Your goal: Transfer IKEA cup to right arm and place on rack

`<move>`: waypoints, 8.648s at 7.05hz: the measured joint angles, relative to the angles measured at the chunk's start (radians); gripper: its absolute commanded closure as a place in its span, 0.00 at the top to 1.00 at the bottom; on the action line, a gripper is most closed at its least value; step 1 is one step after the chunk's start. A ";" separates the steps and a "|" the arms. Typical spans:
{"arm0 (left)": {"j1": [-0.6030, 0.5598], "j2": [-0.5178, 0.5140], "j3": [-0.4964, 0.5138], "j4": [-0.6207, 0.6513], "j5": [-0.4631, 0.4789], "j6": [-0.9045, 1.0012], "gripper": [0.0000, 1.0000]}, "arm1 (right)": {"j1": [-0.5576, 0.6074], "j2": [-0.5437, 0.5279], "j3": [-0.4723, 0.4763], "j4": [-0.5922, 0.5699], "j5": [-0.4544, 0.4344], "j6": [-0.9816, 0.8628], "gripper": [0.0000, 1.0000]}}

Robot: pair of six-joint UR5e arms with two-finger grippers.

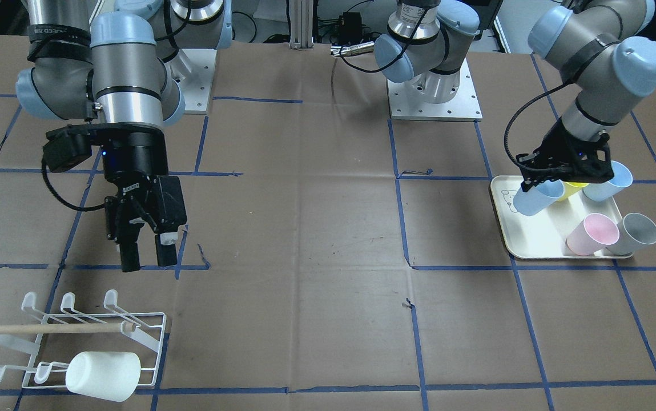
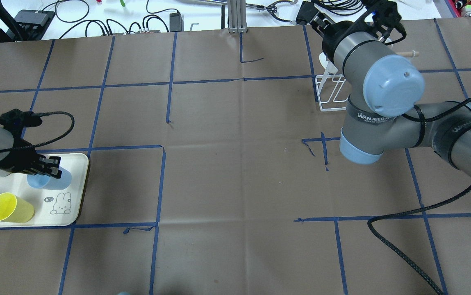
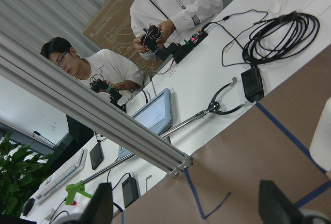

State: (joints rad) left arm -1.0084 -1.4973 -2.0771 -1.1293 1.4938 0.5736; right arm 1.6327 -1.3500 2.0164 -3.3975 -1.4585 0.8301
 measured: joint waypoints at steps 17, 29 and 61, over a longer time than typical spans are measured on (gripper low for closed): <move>-0.401 -0.382 -0.029 1.197 -1.225 0.037 0.04 | 0.111 -0.040 0.072 -0.072 0.141 0.764 1.00; -0.443 -0.360 -0.076 1.249 -1.222 -0.017 0.05 | 0.191 -0.030 0.122 -0.111 0.128 0.844 0.99; -0.398 -0.355 -0.061 1.323 -1.226 -0.229 0.91 | 0.244 0.106 -0.019 -0.106 0.126 0.912 0.41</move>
State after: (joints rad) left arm -1.4064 -1.8526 -2.1383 0.1938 0.2680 0.3445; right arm 1.8772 -1.2442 1.9974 -3.5036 -1.3327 1.7422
